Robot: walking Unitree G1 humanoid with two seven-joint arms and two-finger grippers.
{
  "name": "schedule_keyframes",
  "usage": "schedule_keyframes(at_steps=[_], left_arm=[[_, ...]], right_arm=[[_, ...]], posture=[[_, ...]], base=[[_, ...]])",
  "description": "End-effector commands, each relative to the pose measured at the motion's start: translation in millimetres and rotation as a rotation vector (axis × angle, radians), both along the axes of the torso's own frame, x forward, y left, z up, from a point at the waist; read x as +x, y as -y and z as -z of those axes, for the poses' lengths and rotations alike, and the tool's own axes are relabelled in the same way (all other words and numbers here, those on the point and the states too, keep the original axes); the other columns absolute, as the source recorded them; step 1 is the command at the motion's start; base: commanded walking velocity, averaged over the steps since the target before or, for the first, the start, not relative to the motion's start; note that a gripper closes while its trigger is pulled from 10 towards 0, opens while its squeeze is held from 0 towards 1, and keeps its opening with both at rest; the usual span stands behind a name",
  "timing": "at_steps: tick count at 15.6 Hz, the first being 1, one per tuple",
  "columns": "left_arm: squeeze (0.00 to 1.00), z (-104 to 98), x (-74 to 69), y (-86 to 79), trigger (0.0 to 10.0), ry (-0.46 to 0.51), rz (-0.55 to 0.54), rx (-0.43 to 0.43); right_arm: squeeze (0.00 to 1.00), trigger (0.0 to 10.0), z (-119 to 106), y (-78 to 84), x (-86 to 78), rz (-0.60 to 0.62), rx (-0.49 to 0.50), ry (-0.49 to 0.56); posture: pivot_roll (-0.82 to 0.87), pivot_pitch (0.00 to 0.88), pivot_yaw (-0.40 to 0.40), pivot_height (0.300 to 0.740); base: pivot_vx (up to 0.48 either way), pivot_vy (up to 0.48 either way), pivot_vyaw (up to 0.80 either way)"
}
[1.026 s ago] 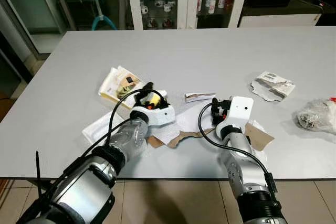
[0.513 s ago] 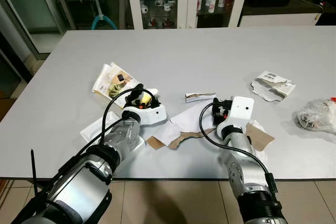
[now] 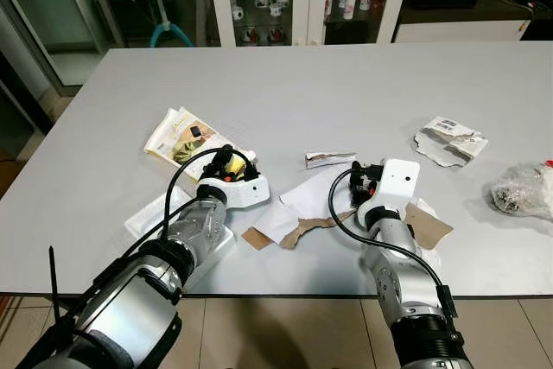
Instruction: Picking trash to rubbish bin
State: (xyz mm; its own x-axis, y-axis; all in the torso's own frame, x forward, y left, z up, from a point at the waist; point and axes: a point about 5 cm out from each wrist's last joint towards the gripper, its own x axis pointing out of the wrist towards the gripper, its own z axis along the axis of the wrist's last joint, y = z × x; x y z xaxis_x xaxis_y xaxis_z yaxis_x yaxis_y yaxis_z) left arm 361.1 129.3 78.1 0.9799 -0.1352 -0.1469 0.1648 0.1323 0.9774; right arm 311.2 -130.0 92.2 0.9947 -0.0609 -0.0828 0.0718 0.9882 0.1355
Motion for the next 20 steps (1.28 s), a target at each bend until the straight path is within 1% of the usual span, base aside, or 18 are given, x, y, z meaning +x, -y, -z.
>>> schedule_keyframes(at_steps=[1,3,9,11,12,13,14,15,16,17,19,20], left_arm=[[0.0,-0.8,1.1,-5.8,0.0,0.002,-0.014,0.018],[0.0,-5.5,3.8,-6.2,0.0,0.017,-0.016,0.018],[0.0,-11.0,6.9,-6.8,0.0,0.039,-0.012,0.024],[0.0,-17.0,10.0,-7.9,0.0,0.064,-0.008,0.039],[0.0,-22.1,12.6,-9.0,0.0,0.084,-0.005,0.051],[0.0,-32.3,17.7,-12.5,0.0,0.118,-0.006,0.071],[0.0,-36.5,19.8,-14.2,0.0,0.131,-0.007,0.079],[0.0,-47.5,24.7,-19.6,0.0,0.163,-0.013,0.095],[0.0,-53.7,27.3,-22.8,0.0,0.181,-0.018,0.1],[0.0,-71.0,33.7,-32.3,0.0,0.232,-0.029,0.126],[0.0,-90.4,39.5,-38.4,0.0,0.297,-0.034,0.136],[0.0,-96.2,41.1,-39.4,0.0,0.318,-0.036,0.136]], right_arm=[[0.0,10.0,-1.4,-0.1,0.1,0.009,0.018,0.009],[0.0,10.0,-1.3,-0.4,0.1,0.01,0.02,0.009],[0.0,10.0,-0.6,-1.0,0.2,0.013,0.025,0.009],[0.0,10.0,-0.5,-0.9,0.4,0.014,0.026,0.01],[0.0,10.0,-0.4,-0.9,0.6,0.015,0.026,0.01],[0.0,10.0,-0.2,-1.5,0.9,0.014,0.027,0.01],[0.0,10.0,-0.1,-1.9,1.0,0.014,0.027,0.011],[0.0,10.0,-0.2,-2.8,1.2,0.013,0.029,0.012],[0.0,10.0,-0.3,-3.1,1.3,0.013,0.03,0.013],[0.0,10.0,-0.7,-4.4,2.1,0.012,0.034,0.015],[0.0,10.0,-1.9,-5.6,3.0,0.01,0.039,0.021],[0.0,10.0,-2.0,-5.7,3.2,0.01,0.04,0.022]], posture=[[-0.03,0.022,0.068,0.74],[-0.03,0.022,0.07,0.74],[-0.03,0.017,0.074,0.74],[-0.03,0.013,0.075,0.74],[-0.03,0.009,0.074,0.74],[-0.02,0.004,0.074,0.74],[-0.02,0.004,0.074,0.74],[-0.02,0.0,0.076,0.74],[-0.02,0.0,0.075,0.74],[-0.02,0.0,0.078,0.74],[-0.02,0.0,0.078,0.74],[-0.02,0.0,0.079,0.74]], base=[[0.0,0.0,0.0],[0.0,0.0,0.0],[0.0,0.0,0.0],[0.0,0.0,0.0],[0.0,0.0,0.0],[0.0,0.0,0.0],[0.0,0.0,0.0],[0.0,0.0,0.0],[0.0,0.0,0.0],[0.0,0.0,0.0],[0.0,0.0,0.0],[0.0,0.0,0.0]])
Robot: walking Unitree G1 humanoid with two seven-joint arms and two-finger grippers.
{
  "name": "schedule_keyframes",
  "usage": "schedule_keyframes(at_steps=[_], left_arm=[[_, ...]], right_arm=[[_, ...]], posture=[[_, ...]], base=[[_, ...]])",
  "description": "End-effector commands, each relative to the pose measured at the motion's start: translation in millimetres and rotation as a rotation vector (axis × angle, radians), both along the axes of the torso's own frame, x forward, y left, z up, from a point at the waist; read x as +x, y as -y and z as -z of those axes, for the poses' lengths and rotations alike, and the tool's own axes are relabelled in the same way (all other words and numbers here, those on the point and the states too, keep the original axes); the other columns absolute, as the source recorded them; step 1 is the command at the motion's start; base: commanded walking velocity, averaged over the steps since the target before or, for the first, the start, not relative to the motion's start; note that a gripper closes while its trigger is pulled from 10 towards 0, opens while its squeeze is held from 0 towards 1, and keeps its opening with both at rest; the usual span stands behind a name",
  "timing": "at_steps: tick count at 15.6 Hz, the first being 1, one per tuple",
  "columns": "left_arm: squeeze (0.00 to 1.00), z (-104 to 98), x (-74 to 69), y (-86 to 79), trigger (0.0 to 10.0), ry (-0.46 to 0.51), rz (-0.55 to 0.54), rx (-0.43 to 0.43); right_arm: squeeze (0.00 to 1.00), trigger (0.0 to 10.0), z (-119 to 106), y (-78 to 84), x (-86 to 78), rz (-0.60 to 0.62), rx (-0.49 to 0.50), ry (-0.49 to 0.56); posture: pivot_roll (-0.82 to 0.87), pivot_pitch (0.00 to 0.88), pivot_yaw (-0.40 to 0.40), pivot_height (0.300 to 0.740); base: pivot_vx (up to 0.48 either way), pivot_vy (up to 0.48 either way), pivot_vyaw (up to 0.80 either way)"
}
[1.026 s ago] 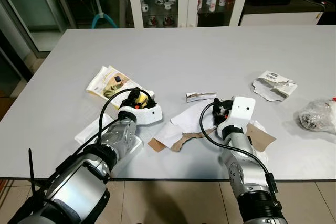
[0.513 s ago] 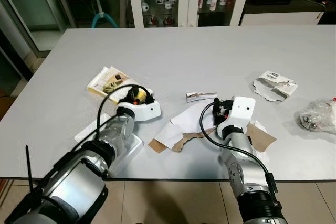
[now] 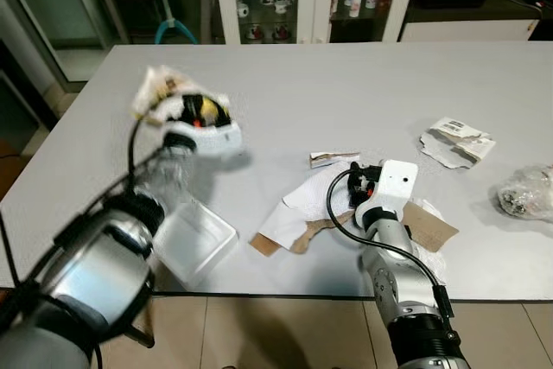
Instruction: Picking trash to rubbish bin
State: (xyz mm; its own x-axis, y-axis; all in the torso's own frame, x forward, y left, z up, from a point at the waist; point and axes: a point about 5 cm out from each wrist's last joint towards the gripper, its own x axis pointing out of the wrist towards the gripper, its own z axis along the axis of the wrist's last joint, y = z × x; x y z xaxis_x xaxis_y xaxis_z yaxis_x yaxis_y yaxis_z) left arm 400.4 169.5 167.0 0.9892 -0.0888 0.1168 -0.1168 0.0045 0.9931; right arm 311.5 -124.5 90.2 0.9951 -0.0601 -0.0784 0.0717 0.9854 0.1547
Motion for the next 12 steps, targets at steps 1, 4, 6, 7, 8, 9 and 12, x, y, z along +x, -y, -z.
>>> schedule_keyframes(at_steps=[1,4,6,7,8,9,12], left_arm=[[0.0,-15.0,3.7,-0.3,0.0,0.063,0.01,0.009],[0.0,-46.1,7.4,-0.5,10.0,0.214,0.05,-0.12],[0.0,-62.4,6.1,13.1,10.0,0.283,0.138,-0.301],[0.0,-65.8,5.5,17.3,10.0,0.299,0.162,-0.341],[0.0,-69.8,2.5,27.2,10.0,0.321,0.213,-0.504],[0.0,-70.9,0.1,32.1,10.0,0.321,0.241,-0.627],[0.0,-54.8,-7.1,44.8,10.0,0.153,0.281,-1.295]], right_arm=[[0.0,10.0,-4.1,-0.3,3.0,0.01,0.021,0.017],[0.0,10.0,-5.2,-0.8,4.0,0.014,0.03,0.026],[0.0,10.0,-6.0,0.3,4.1,0.018,0.033,0.031],[0.0,10.0,-6.0,0.8,4.1,0.018,0.033,0.032],[0.0,10.0,-6.5,1.5,4.1,0.019,0.041,0.039],[0.0,10.0,-6.8,1.8,4.2,0.018,0.048,0.044],[0.0,10.0,-8.9,-2.1,4.0,-0.003,0.067,0.057]], posture=[[-0.02,0.0,0.078,0.74],[-0.02,0.0,0.081,0.74],[-0.02,0.0,0.08,0.74],[-0.02,0.0,0.079,0.74],[-0.02,0.0,0.078,0.74],[-0.02,0.0,0.077,0.74],[-0.03,0.0,0.081,0.74]], base=[[0.0,0.0,0.0],[0.0,0.0,0.0],[0.0,0.0,0.0],[0.0,0.0,0.0],[0.0,0.0,0.0],[0.0,0.0,0.0],[0.0,0.0,0.0]])
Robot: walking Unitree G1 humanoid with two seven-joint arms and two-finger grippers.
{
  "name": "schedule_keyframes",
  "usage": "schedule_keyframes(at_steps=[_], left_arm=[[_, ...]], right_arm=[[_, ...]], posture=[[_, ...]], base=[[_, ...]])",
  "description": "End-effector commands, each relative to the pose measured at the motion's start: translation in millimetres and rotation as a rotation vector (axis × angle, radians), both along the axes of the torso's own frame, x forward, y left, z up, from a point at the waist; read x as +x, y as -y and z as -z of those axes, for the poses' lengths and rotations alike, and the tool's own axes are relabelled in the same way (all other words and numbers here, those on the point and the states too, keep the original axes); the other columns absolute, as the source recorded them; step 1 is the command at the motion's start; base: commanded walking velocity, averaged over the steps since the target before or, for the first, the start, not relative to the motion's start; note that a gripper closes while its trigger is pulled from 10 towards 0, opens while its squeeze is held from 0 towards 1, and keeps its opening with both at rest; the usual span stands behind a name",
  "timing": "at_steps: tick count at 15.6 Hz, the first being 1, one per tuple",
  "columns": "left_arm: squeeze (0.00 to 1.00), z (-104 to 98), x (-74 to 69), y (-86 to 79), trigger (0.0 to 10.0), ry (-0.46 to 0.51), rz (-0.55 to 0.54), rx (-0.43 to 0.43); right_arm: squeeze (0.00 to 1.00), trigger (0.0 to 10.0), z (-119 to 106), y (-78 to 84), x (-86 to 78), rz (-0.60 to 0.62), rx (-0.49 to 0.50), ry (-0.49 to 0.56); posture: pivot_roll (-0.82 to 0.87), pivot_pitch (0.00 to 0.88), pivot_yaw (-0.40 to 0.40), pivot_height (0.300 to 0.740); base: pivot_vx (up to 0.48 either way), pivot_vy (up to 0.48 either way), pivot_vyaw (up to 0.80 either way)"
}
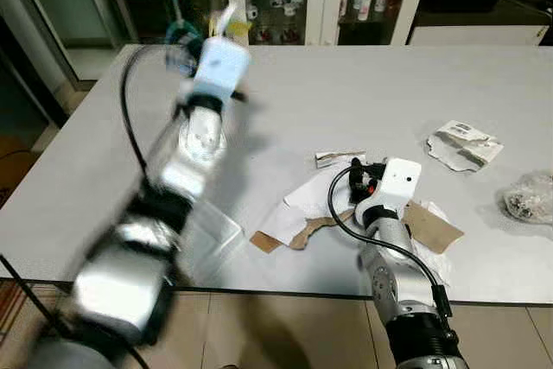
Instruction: Picking trash to rubbish bin
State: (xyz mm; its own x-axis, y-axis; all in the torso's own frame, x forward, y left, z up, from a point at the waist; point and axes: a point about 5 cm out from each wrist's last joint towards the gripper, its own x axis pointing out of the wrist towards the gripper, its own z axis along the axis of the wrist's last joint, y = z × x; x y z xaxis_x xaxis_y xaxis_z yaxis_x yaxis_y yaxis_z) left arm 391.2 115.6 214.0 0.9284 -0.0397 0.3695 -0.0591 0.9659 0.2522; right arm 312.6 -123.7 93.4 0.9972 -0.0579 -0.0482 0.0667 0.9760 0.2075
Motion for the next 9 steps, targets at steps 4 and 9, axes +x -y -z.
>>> schedule_keyframes(at_steps=[4,9], left_arm=[[0.0,3.8,-13.7,-1.8,10.0,0.016,0.115,-0.117],[0.0,-30.0,-21.1,-29.8,10.0,0.181,0.078,-0.143]], right_arm=[[0.0,10.0,-1.7,-4.4,1.6,-0.073,0.016,0.003],[0.54,10.0,-31.4,-3.1,8.9,-0.152,0.029,0.092]], posture=[[-0.03,0.0,0.067,0.74],[-0.04,0.0,0.034,0.74]], base=[[0.0,0.0,0.0],[0.0,0.0,0.0]])
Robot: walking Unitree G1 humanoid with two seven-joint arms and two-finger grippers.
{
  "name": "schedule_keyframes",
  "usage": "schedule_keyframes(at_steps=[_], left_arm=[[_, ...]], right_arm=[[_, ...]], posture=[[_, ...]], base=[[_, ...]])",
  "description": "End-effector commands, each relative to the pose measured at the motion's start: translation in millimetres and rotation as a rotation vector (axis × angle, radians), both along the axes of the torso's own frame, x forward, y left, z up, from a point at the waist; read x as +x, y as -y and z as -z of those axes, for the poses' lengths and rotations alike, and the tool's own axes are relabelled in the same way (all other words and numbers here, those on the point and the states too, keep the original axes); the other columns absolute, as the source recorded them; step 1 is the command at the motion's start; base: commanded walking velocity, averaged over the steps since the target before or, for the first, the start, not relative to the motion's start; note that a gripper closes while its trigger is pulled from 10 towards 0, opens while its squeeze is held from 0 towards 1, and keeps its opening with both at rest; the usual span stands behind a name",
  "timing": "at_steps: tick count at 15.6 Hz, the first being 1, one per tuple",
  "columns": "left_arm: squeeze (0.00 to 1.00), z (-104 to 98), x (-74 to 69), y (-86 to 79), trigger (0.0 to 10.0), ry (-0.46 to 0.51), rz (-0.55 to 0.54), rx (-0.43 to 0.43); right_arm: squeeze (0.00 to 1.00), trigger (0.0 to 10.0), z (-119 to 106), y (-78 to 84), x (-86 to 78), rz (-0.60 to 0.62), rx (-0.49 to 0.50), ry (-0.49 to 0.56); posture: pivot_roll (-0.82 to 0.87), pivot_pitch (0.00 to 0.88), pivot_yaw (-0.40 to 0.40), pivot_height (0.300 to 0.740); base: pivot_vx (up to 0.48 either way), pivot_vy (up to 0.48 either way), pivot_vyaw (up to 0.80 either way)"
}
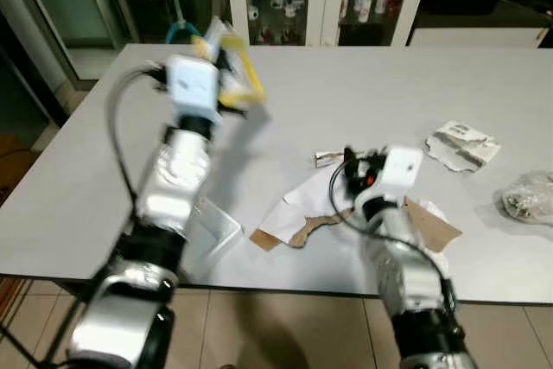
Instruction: Picking trash to rubbish bin
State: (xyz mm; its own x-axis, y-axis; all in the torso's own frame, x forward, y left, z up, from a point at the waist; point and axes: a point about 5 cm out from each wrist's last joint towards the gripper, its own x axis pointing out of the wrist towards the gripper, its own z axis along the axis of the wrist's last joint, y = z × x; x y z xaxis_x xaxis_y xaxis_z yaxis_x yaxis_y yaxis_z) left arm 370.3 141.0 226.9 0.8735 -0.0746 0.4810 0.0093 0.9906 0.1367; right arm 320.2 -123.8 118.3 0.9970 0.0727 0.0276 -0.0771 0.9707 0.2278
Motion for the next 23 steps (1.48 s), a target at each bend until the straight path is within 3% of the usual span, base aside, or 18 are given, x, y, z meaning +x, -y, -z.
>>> schedule_keyframes(at_steps=[1,3,5,8,11,14,16,17,18,20,22,23], left_arm=[[0.0,-26.0,4.9,-16.7,10.0,0.069,-0.065,-0.057],[0.0,-28.2,10.2,-30.1,10.0,0.054,-0.123,-0.05],[0.0,-23.1,9.5,-33.1,10.0,0.035,-0.127,-0.037],[0.0,-11.0,7.3,-31.6,10.0,0.004,-0.128,-0.045],[0.0,-8.3,8.1,-30.5,10.0,-0.011,-0.117,-0.051],[0.0,-6.4,8.3,-26.2,10.0,-0.021,-0.093,-0.047],[0.0,-0.1,8.0,-20.0,10.0,-0.043,-0.065,-0.035],[0.0,2.8,7.9,-16.1,10.0,-0.05,-0.053,-0.013],[0.0,5.6,7.8,-12.9,10.0,-0.058,-0.043,-0.005],[0.0,12.4,8.5,-8.1,10.0,-0.089,-0.02,0.011],[0.0,21.3,7.7,-2.8,10.0,-0.123,0.003,0.054],[0.0,21.4,7.2,-3.0,10.0,-0.122,0.003,0.055]], right_arm=[[1.0,10.0,-4.4,-10.0,0.7,-0.103,-0.018,0.006],[1.0,10.0,0.8,-15.1,-3.5,-0.164,-0.031,-0.024],[1.0,10.0,-1.2,-10.4,-9.4,-0.197,-0.041,-0.031],[1.0,10.0,-7.1,2.7,-20.1,-0.268,-0.082,-0.014],[1.0,10.0,-11.7,25.8,-26.4,-0.243,-0.119,-0.015],[1.0,10.0,-16.2,35.7,-32.2,-0.236,-0.134,-0.007],[1.0,10.0,-16.8,44.7,-41.5,-0.261,-0.234,-0.015],[0.0,10.0,-12.7,42.6,-49.2,-0.35,-0.354,-0.036],[0.0,10.0,-8.4,39.1,-58.7,-0.459,-0.435,-0.052],[0.0,10.0,-3.7,38.2,-69.4,-0.567,-0.451,-0.078],[0.0,10.0,-6.1,37.0,-69.5,-0.611,-0.415,-0.077],[0.0,10.0,-11.1,29.7,-74.8,-0.708,-0.391,-0.061]], posture=[[-0.03,0.0,0.024,0.74],[-0.04,0.0,0.015,0.74],[-0.05,0.0,0.008,0.74],[-0.05,0.0,-0.003,0.74],[-0.07,0.0,-0.006,0.74],[-0.07,0.004,0.0,0.74],[-0.09,0.007,0.004,0.74],[-0.09,0.011,0.008,0.74],[-0.09,0.01,0.007,0.74],[-0.09,0.01,0.005,0.74],[-0.09,0.01,0.005,0.74],[-0.09,0.011,0.005,0.74]], base=[[0.0,0.0,0.0],[0.0,0.0,0.0],[0.0,0.0,0.0],[0.0,0.0,0.0],[0.0,0.0,0.0],[0.0,0.0,0.0],[0.0,0.0,0.0],[0.0,0.0,0.0],[0.0,0.0,0.0],[0.0,0.0,0.0],[0.0,0.0,0.0],[0.0,0.0,0.0]])
